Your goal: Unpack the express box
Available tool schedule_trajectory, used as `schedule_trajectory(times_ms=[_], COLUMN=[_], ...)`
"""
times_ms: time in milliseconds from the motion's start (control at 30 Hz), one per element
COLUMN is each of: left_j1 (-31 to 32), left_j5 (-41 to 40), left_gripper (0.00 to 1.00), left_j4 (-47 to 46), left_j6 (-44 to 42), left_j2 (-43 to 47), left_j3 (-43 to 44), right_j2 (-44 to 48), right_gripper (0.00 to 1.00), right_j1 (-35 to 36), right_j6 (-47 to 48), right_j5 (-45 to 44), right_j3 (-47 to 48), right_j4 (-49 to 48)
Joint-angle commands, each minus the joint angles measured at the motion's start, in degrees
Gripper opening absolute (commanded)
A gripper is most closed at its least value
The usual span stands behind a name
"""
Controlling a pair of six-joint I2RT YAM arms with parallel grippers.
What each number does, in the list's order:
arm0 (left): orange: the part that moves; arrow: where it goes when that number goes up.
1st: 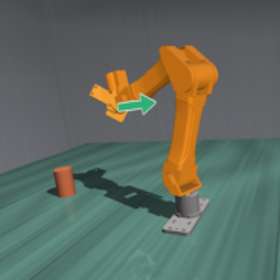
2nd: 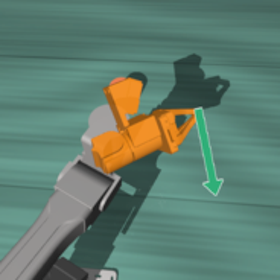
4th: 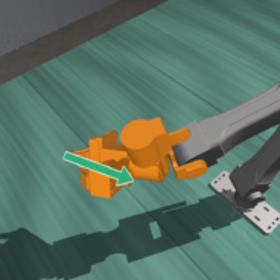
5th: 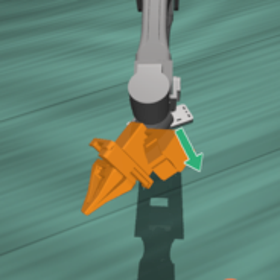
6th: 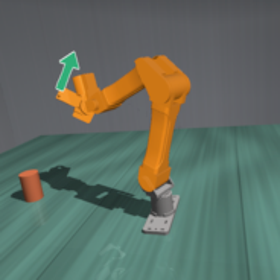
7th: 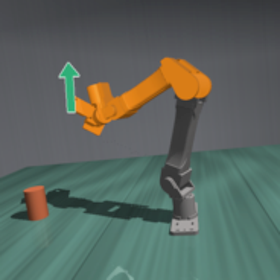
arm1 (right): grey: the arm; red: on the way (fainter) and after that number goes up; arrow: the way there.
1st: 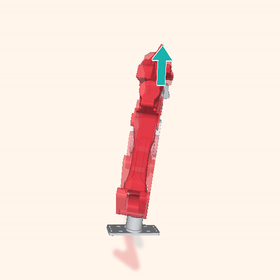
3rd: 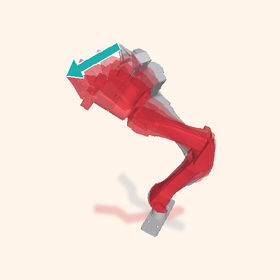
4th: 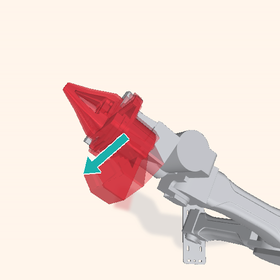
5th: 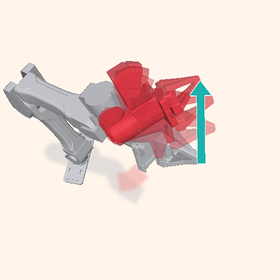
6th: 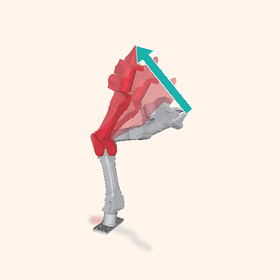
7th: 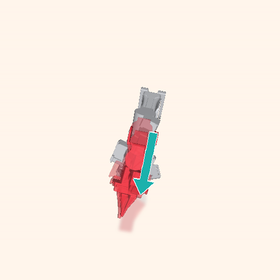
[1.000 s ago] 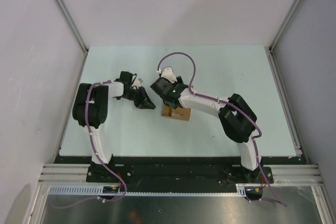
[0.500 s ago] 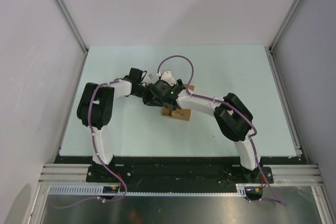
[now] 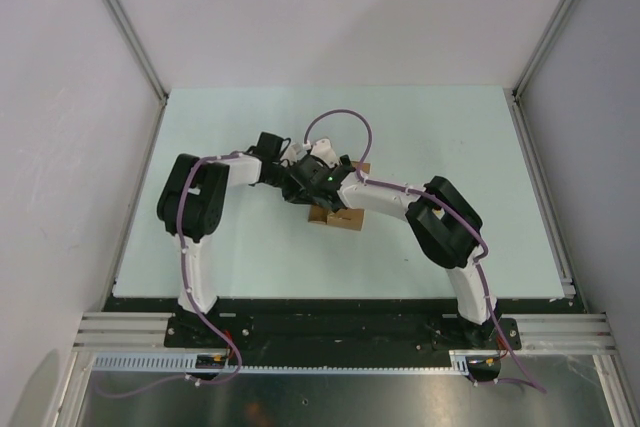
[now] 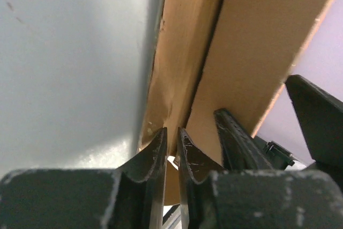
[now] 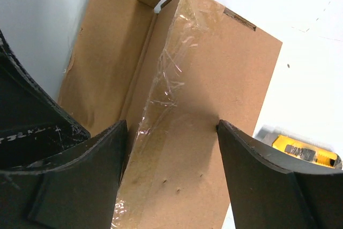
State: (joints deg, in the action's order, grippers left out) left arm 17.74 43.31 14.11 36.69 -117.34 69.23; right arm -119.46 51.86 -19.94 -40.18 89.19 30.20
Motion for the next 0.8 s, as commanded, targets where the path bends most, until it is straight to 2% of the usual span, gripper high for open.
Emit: schedule_trajectory(times_ms=[0, 167, 400, 767], left_j1=[0.3, 0.0, -1.2, -1.5], left_j5=[-2.7, -8.4, -9.1, -9.8], left_gripper=[0.18, 0.17, 0.12, 0.12], left_j4=[-1.3, 2.4, 3.5, 4.5], left_j6=[3.0, 4.3, 5.0, 5.1], left_j2=[-1.5, -2.5, -3.9, -4.3], left_j3=[-0.8, -3.9, -6.1, -5.0], right_j2=[0.0, 0.9, 7.3, 13.5], right_gripper=[0.72, 0.72, 0.72, 0.7], right_j1=[-0.4, -0.7, -3.1, -5.9], right_j6=[-1.2, -1.1, -1.5, -1.3], right_j5=[0.1, -1.6, -1.9, 0.5], right_j3=[-0.8, -1.2, -5.8, -9.0], right_j4=[-0.4, 1.4, 2.7, 5.2])
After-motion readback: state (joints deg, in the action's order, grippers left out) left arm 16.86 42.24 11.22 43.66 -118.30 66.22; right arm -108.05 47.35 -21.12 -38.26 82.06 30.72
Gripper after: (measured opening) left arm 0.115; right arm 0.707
